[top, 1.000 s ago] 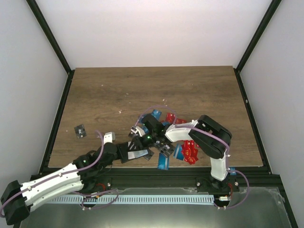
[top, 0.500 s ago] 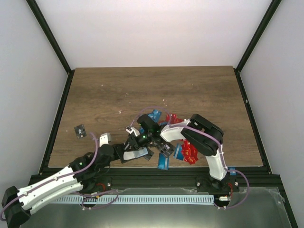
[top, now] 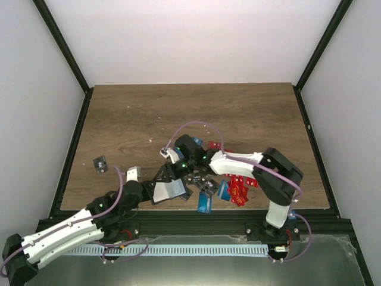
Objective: Put the credit cards into the card holder
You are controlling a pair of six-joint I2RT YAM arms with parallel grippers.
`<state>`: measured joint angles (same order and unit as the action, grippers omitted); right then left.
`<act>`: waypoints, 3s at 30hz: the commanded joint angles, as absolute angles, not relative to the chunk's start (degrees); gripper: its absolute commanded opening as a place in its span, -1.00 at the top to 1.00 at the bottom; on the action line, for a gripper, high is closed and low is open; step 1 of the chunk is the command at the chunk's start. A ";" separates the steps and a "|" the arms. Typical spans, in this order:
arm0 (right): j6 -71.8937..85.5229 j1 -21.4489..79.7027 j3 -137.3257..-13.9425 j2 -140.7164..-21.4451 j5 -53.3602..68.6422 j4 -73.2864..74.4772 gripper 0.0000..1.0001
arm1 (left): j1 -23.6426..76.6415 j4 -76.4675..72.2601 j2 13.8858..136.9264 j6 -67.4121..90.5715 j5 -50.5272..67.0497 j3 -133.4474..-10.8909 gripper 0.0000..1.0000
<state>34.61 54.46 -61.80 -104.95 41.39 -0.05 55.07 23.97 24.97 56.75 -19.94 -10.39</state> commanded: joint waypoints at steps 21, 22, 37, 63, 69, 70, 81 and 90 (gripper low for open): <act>33.58 51.72 -50.53 -98.07 28.91 3.71 -0.29 | 55.11 14.86 32.85 54.32 -15.02 -10.24 0.51; 33.70 51.76 -50.35 -98.16 29.76 3.12 -0.29 | 55.10 14.85 32.92 54.39 -15.02 -10.20 0.51; 35.13 51.90 -49.77 -99.69 38.56 -4.77 -0.28 | 55.05 15.99 32.40 54.23 -15.20 -11.00 0.50; 38.49 58.80 -61.74 -114.90 44.51 -9.25 -0.32 | 55.05 30.67 19.95 59.28 -20.80 -16.00 0.49; 37.76 58.80 -62.62 -115.82 41.48 -5.94 -0.41 | 55.06 28.75 19.69 57.62 -19.23 -16.49 0.49; 37.86 58.79 -63.19 -117.65 41.03 -4.68 -0.41 | 55.06 28.66 19.71 57.36 -19.18 -16.59 0.49; 37.97 58.75 -63.49 -117.15 38.18 -2.16 -0.40 | 55.10 28.61 18.79 56.72 -18.31 -16.78 0.49; 33.46 58.38 -67.69 -106.75 33.36 7.80 -0.47 | 55.10 25.07 21.50 55.04 -16.92 -17.19 0.49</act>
<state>36.25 58.48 -63.48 -111.98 38.44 0.67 54.94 28.16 20.14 56.73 -19.07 -15.44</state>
